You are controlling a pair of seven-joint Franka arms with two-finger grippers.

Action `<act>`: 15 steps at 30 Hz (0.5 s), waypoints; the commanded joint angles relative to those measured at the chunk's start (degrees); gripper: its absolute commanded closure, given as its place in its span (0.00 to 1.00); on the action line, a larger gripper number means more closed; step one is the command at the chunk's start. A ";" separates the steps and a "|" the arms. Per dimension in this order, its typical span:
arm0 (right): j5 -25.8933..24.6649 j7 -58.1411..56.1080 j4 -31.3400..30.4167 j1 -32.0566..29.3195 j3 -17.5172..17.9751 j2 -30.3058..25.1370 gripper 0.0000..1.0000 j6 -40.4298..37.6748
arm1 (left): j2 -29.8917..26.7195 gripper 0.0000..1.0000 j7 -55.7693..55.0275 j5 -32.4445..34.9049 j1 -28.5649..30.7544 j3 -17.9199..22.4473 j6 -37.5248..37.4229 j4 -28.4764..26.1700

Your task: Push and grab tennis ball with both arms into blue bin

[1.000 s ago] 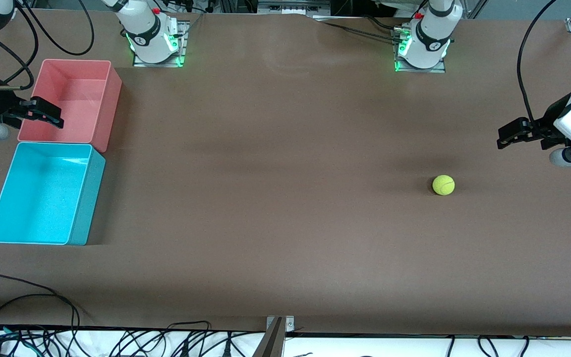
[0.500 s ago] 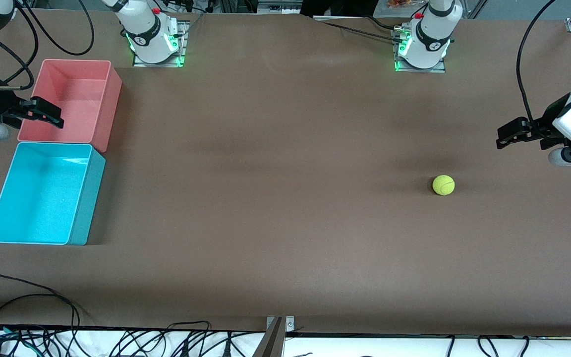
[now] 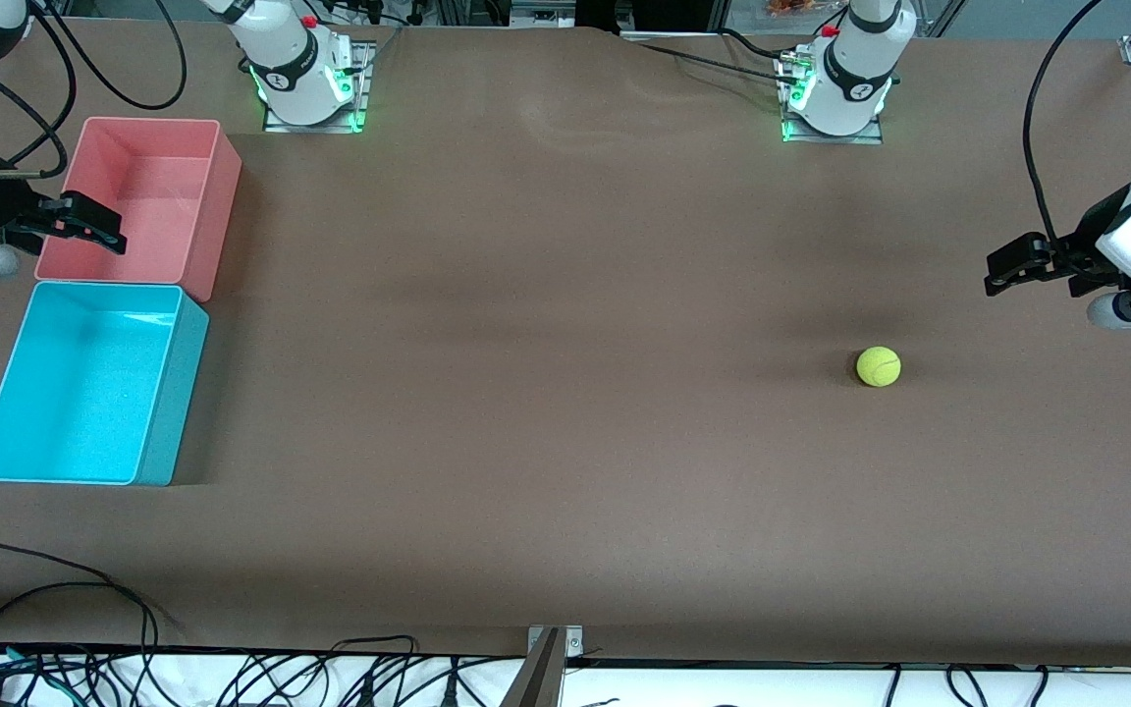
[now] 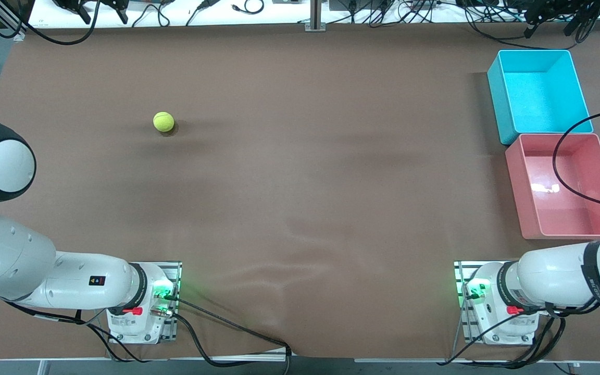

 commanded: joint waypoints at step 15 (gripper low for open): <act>1.03 -0.67 1.37 -0.70 0.43 0.43 0.00 -0.69 | -0.58 1.00 -9.46 1.36 0.28 -0.16 -0.75 -0.75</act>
